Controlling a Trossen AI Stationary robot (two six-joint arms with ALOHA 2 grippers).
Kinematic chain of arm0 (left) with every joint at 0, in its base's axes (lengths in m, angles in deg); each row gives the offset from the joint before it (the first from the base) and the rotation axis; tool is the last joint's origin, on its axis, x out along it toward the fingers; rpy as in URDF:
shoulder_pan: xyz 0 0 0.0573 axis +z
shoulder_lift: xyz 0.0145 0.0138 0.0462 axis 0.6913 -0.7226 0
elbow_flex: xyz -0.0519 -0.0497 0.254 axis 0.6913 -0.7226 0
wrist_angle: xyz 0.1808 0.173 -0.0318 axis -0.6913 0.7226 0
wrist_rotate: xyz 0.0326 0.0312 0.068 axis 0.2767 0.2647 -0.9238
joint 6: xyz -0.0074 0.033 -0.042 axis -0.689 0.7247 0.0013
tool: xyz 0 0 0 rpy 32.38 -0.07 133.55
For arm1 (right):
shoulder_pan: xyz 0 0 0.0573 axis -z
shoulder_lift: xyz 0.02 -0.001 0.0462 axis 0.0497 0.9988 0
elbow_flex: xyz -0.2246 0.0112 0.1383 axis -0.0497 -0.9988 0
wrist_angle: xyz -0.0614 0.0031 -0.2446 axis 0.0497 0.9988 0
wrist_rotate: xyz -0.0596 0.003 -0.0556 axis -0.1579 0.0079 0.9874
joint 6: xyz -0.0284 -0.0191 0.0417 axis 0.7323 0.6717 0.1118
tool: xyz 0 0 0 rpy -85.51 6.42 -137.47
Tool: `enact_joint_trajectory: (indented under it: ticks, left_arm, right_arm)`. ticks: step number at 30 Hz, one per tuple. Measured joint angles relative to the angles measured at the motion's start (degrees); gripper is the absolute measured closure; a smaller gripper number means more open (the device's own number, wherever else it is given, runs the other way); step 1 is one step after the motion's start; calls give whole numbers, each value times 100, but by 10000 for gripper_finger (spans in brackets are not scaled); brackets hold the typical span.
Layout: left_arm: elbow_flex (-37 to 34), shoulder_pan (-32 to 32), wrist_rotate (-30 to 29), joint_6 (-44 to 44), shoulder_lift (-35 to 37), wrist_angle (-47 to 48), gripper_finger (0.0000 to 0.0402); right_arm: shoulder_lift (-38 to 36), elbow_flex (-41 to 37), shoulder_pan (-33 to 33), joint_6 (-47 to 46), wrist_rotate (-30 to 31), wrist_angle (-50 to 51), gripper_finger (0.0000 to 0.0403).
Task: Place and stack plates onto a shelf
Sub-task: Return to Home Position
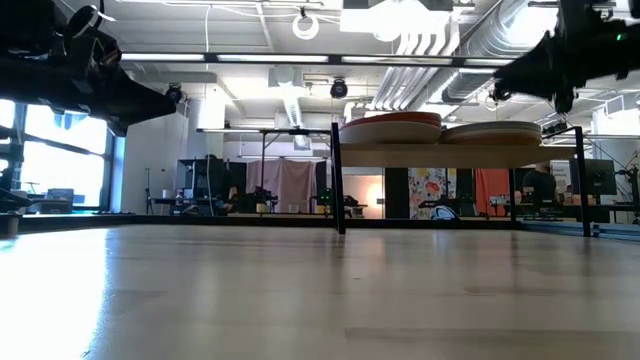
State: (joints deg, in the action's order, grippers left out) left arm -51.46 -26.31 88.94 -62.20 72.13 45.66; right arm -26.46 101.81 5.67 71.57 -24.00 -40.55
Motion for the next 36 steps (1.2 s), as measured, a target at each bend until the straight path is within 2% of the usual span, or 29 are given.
enact_joint_trajectory:
  ticks: [9, 20, 30, 36]
  left_arm:
    - [2, 1, 0, 0, 0, 0, 335]
    - [2, 1, 0, 2, 0, 0, 335]
    - [2, 1, 0, 2, 0, 0, 335]
    - [2, 1, 0, 2, 0, 0, 335]
  right_arm:
    - [0, -900, 1, -169, -82, -628, 290]
    - [0, -912, 2, -3, -735, -202, 290]
    - [0, -910, 2, -30, -754, 209, 290]
    - [2, -910, 2, -571, -754, 347, 290]
